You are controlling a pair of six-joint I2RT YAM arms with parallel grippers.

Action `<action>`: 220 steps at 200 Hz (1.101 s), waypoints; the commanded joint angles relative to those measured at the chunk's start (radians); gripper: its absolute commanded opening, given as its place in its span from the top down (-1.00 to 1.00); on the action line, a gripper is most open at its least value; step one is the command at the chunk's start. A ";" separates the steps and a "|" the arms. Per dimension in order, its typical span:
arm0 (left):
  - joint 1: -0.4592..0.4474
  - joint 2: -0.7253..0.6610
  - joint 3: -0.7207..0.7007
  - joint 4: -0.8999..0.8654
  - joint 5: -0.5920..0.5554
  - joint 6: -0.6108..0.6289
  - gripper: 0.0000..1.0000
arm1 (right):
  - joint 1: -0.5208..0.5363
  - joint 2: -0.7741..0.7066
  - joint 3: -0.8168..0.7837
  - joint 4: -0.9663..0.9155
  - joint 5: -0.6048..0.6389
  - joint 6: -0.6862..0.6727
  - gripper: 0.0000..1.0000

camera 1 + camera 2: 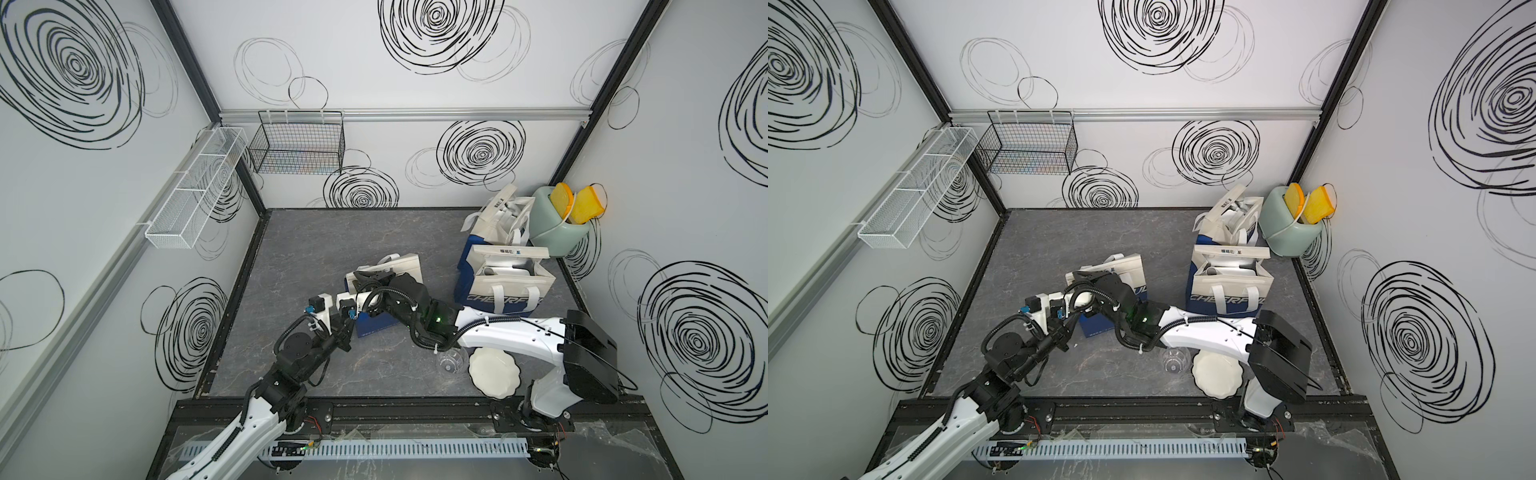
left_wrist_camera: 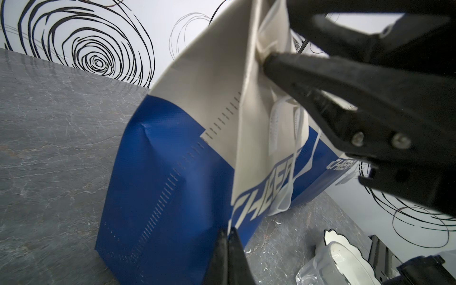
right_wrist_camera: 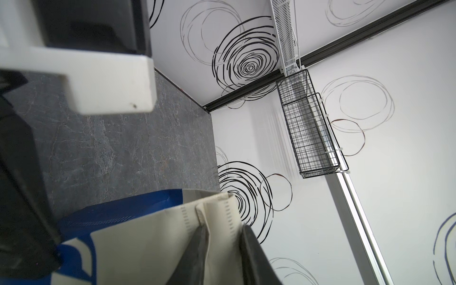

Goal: Open the takeout bag
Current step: Open the takeout bag at the center of the board.

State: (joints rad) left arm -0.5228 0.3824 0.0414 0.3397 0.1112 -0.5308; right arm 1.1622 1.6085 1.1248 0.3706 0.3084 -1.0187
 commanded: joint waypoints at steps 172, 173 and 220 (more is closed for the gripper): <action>-0.005 0.005 0.022 0.012 0.006 -0.005 1.00 | -0.004 -0.020 -0.025 -0.069 -0.049 0.047 0.54; -0.005 0.005 0.022 0.012 0.006 -0.005 1.00 | -0.004 -0.021 -0.026 -0.070 -0.052 0.047 0.53; -0.005 0.011 0.022 0.017 0.007 -0.008 1.00 | -0.003 -0.038 -0.050 -0.058 -0.037 0.048 0.47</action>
State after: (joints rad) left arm -0.5228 0.3878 0.0414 0.3382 0.1116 -0.5320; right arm 1.1610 1.5890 1.0996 0.3527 0.2691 -0.9722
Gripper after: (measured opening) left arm 0.057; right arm 0.263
